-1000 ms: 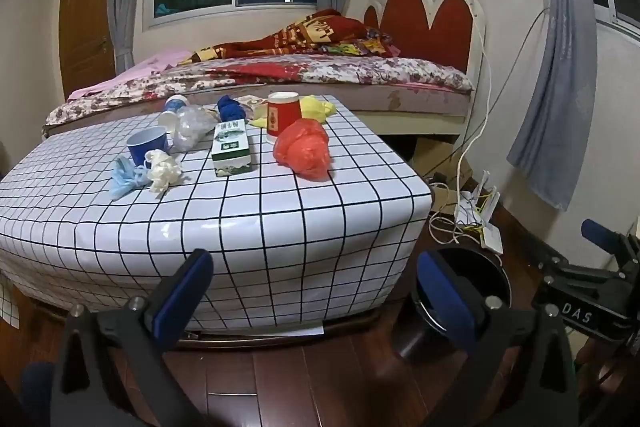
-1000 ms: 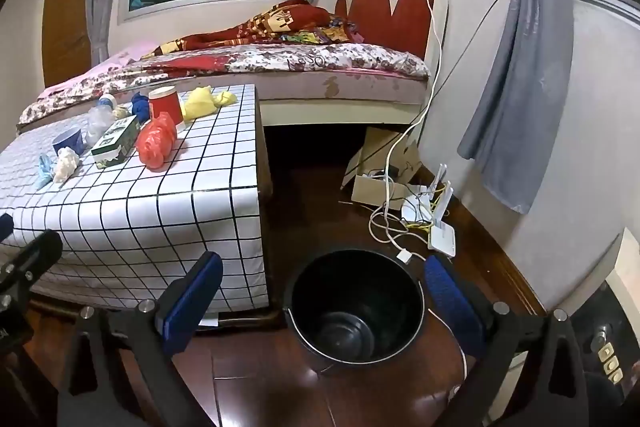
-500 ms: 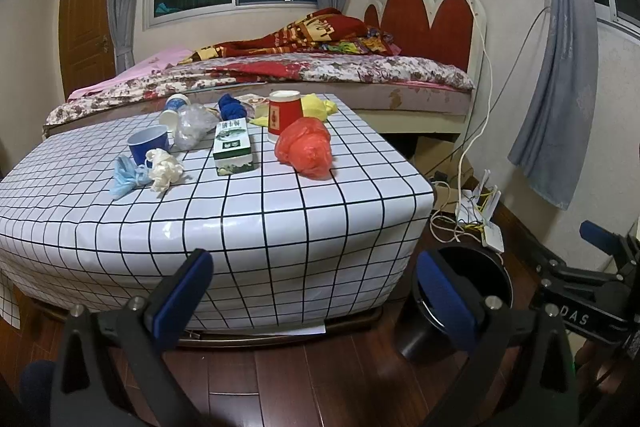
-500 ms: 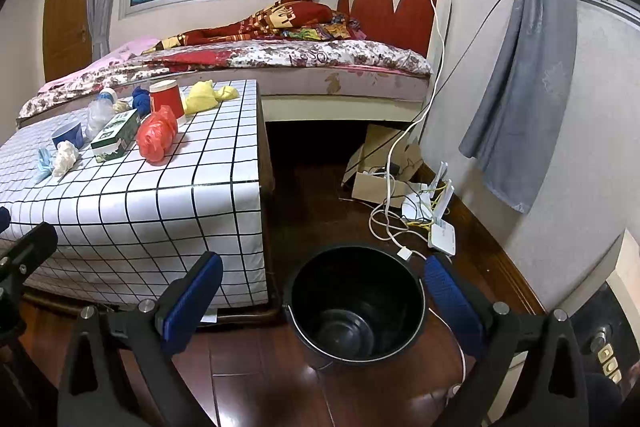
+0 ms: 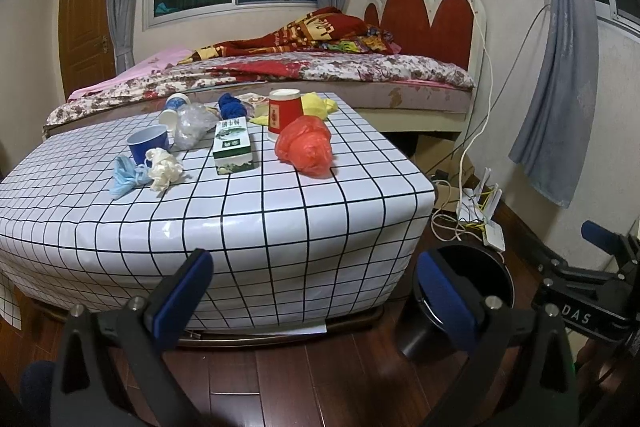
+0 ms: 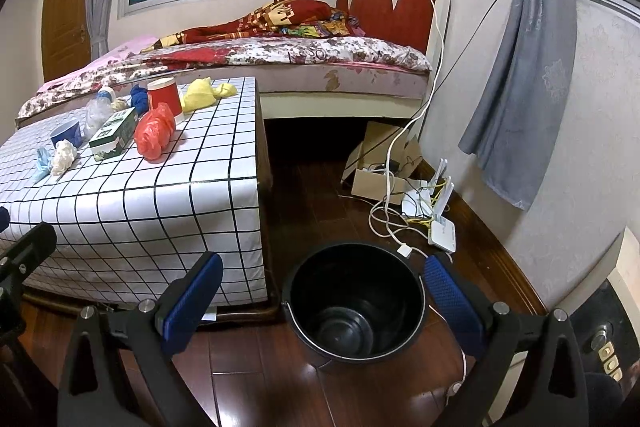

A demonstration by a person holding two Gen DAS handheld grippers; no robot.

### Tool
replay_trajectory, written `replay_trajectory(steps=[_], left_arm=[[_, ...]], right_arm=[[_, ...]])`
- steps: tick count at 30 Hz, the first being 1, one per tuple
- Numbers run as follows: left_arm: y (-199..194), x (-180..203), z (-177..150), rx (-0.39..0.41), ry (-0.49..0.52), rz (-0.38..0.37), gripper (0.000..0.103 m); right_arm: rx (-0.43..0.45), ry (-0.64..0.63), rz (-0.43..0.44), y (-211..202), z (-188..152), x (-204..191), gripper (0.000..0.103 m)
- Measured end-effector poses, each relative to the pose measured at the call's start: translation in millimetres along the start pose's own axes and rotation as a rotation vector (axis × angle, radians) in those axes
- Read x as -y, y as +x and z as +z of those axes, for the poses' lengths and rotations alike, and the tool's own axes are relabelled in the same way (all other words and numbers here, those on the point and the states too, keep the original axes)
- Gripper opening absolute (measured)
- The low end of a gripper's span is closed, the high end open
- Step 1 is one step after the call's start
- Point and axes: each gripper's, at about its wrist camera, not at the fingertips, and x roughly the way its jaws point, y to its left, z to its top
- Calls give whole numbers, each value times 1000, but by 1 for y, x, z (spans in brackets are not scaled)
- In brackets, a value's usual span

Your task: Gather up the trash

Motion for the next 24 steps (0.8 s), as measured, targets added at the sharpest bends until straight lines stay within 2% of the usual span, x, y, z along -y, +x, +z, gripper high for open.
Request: replay_trajectory(steps=[24], left_arm=[[2,-1,-1,-6,2,1,102]], right_arm=[[0,-3,1,0,0,-1,102]])
